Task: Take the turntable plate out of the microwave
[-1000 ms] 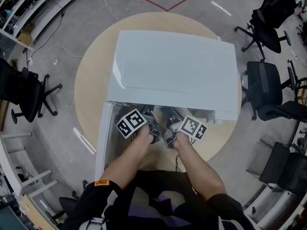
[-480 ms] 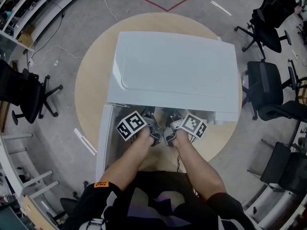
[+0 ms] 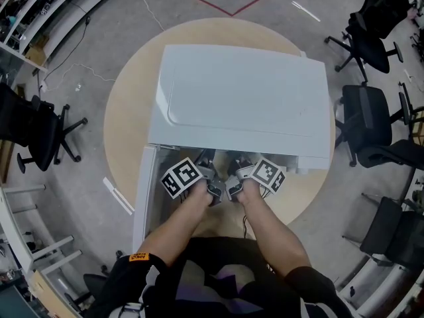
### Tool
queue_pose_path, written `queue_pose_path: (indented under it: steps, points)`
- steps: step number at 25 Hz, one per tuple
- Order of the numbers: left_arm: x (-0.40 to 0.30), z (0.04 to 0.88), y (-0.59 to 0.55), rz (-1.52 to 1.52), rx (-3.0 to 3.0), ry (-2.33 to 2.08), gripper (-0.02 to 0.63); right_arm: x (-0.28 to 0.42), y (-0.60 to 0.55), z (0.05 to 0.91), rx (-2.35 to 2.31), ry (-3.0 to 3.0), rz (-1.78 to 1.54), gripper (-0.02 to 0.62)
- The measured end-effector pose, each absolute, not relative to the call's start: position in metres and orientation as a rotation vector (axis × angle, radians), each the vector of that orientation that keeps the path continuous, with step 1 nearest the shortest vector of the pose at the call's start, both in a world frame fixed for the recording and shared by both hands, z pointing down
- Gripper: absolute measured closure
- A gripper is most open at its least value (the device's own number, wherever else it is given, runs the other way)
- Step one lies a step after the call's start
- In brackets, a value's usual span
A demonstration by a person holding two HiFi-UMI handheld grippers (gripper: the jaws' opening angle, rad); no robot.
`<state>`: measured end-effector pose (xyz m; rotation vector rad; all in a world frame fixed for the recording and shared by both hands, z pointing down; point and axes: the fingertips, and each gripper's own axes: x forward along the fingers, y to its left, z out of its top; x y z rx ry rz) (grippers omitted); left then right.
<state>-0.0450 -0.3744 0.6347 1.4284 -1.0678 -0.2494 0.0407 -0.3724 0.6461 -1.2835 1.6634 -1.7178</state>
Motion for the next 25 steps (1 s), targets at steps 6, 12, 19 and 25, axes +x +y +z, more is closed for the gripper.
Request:
queue_pose_path:
  steps: [6, 12, 19, 25]
  points:
    - [-0.046, 0.64, -0.373, -0.248, 1.422, -1.064, 0.505, 0.04, -0.368, 0.648, -1.212, 1.609, -1.727, 0.532]
    - [-0.046, 0.647, -0.374, -0.247, 1.392, -1.051, 0.497, 0.041, -0.368, 0.646, -1.211, 1.612, -1.714, 0.546]
    - [-0.045, 0.646, -0.378, -0.273, 1.422, -1.042, 0.494, 0.043, -0.366, 0.643, -1.219, 1.625, -1.69, 0.549]
    - [-0.046, 0.634, -0.378, -0.276, 1.506, -1.064, 0.494, 0.042, -0.366, 0.633, -1.241, 1.688, -1.64, 0.548]
